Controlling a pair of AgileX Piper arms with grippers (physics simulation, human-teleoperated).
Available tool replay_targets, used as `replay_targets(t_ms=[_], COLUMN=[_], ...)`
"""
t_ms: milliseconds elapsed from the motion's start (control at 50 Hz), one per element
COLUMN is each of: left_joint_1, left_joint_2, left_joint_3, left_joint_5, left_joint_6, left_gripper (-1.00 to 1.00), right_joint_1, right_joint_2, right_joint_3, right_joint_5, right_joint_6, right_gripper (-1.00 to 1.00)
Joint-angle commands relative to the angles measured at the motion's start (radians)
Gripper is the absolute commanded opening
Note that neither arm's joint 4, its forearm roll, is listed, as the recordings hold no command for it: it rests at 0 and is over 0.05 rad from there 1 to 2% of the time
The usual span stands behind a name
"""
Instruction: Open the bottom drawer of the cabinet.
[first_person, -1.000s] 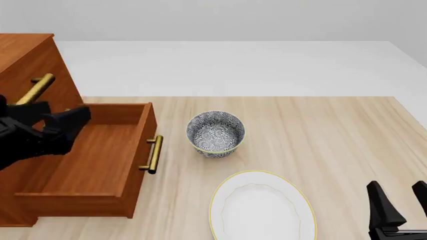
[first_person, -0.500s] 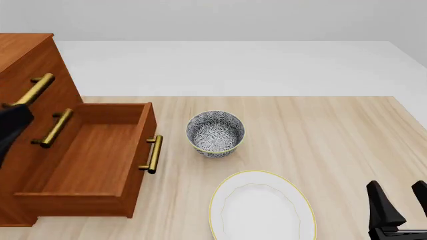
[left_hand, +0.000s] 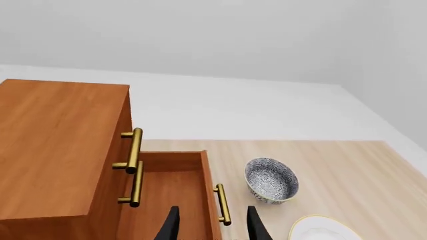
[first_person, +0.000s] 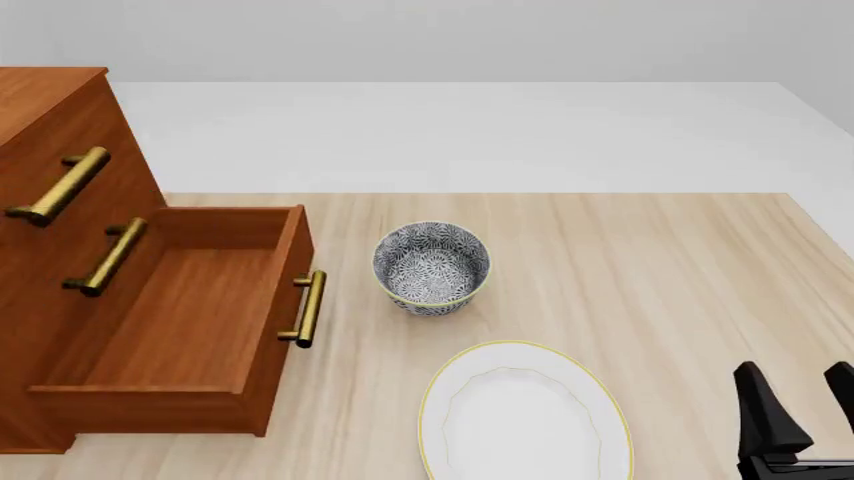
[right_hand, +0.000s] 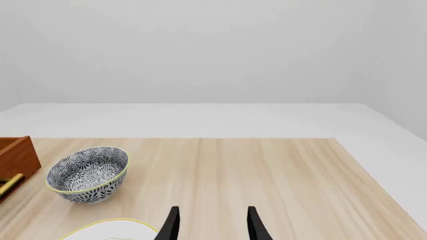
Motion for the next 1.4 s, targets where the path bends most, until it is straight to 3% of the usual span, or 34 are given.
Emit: replay_targets(t_ms=[20,300,540,740,1220,1400], left_joint_1=[0.045,0.058,0.13,0.175,0.188,0.203], left_joint_2=[-0.05,-0.039,-0.024,-0.013,0.032,0.048], left_joint_3=[-0.042,-0.122,-0.2,-0.268,-0.389,-0.413], left_joint_5=[0.08,0.14,0.235,0.307,0.434,0.44], left_joint_6=[0.011,0.029,0.043,0.081,0.171,0.202], left_gripper=[1.0,1.0,1.0,1.0,1.0,1.0], right_joint_1=[0.0,0.0,0.0,0.0,0.0,0.0], right_joint_2=[-0.001,0.001,0.001,0.001,0.001,0.001], right_joint_3=[0.0,0.0,0.0,0.0,0.0,0.0], right_joint_5=[-0.001,0.001,0.001,0.001,0.001,0.001], right_joint_6=[-0.001,0.001,0.001,0.001,0.001,0.001], right_gripper=[1.0,1.0,1.0,1.0,1.0,1.0])
